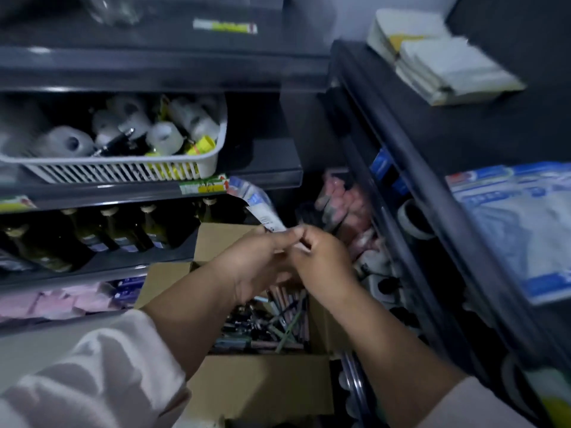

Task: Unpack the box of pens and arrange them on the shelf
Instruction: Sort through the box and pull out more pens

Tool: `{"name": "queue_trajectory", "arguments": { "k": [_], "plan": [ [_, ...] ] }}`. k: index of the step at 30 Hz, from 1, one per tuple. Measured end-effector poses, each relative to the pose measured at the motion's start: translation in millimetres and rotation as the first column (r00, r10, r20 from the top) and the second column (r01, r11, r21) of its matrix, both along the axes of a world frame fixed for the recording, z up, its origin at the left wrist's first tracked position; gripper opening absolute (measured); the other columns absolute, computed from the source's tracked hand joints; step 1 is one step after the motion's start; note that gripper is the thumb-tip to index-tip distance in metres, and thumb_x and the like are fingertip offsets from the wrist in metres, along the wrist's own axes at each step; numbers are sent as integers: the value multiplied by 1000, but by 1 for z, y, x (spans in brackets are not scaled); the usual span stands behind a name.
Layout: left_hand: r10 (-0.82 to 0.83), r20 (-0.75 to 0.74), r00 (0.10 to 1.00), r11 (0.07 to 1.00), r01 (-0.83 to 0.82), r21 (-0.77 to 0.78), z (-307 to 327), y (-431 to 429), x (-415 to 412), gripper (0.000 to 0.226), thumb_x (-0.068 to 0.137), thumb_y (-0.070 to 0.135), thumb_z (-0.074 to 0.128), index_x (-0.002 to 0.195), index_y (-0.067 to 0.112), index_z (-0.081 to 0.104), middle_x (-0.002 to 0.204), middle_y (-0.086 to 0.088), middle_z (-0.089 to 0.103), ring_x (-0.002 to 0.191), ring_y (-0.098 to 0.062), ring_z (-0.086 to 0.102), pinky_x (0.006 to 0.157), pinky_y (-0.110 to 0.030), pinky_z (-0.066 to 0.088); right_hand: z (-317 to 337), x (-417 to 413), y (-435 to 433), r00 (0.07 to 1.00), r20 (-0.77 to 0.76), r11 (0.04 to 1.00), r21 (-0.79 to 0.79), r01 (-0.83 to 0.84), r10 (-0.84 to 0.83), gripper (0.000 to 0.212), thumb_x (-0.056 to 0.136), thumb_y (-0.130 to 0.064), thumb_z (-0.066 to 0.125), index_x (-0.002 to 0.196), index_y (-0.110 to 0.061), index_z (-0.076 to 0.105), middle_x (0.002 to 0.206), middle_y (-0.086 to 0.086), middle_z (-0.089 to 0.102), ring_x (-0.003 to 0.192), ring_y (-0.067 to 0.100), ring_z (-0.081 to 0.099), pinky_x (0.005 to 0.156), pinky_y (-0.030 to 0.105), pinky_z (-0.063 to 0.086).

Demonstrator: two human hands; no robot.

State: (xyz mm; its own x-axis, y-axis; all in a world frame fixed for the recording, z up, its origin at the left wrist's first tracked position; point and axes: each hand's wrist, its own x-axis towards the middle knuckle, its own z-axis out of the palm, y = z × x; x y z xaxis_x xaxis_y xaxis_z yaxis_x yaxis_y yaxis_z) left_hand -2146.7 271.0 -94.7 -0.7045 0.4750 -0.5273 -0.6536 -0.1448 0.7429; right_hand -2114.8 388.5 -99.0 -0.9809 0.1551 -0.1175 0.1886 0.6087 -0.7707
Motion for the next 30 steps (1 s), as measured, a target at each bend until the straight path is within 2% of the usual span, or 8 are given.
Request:
{"name": "queue_trajectory", "arguments": {
  "k": [3,7,9,12,14,21,24,30],
  "plan": [
    [59,6,998,998,-59,29,40,7,-3,11,94,17,50,89,12,59,72,-4,65,63,-15,61,60,-28,47,38,7,6,995,-58,997,24,-75,76,34,84,-15,66,116,-23,65,103,-2,55,95,13,57,85,23,48],
    [130,-21,991,991,-129,38,80,13,-5,21,95,12,41,105,8,59,95,-14,69,87,-26,65,86,-42,47,82,16,19,991,-90,994,-44,-102,98,55,77,-20,76,128,-25,58,114,-14,43,106,-1,49,86,-1,34],
    [121,-49,991,991,-118,57,100,18,-2,24,97,11,40,111,10,58,105,-13,70,97,-28,65,89,-45,49,102,21,27,990,-117,990,-109,-87,74,47,80,-21,72,125,-28,60,118,-19,41,111,-3,48,86,1,33],
    [79,-128,989,996,-74,50,125,30,4,26,97,11,42,116,13,60,103,-9,71,86,-23,67,60,-31,54,125,25,44,976,-219,976,-215,-38,-10,23,91,-18,60,112,-24,66,116,-17,50,104,-5,54,85,7,40],
    [57,-153,987,997,-50,51,138,41,9,25,96,11,47,117,12,60,102,-8,72,81,-23,69,54,-28,53,137,29,58,964,-252,976,-217,26,-82,18,91,-18,61,108,-23,65,111,-7,58,97,-1,58,80,14,47],
    [-64,-214,975,994,80,69,174,80,30,20,96,22,54,109,13,65,100,-8,74,87,-23,72,78,-38,57,163,46,98,960,-235,973,-207,104,-153,50,68,-29,83,108,-32,52,108,-8,61,95,0,61,83,23,53],
    [-103,-213,972,990,121,72,182,95,33,28,95,30,53,112,12,65,105,-10,73,96,-26,69,87,-43,54,171,55,113,958,-230,968,-222,121,-173,47,73,-25,82,109,-30,52,107,-7,62,95,3,62,84,24,54],
    [-173,-264,949,980,191,46,193,116,36,32,94,31,54,111,6,65,106,-19,70,88,-30,69,75,-39,57,180,65,137,955,-209,962,-217,166,-212,35,83,-32,68,116,-24,57,100,-9,67,89,5,66,86,35,55]
  ]
}}
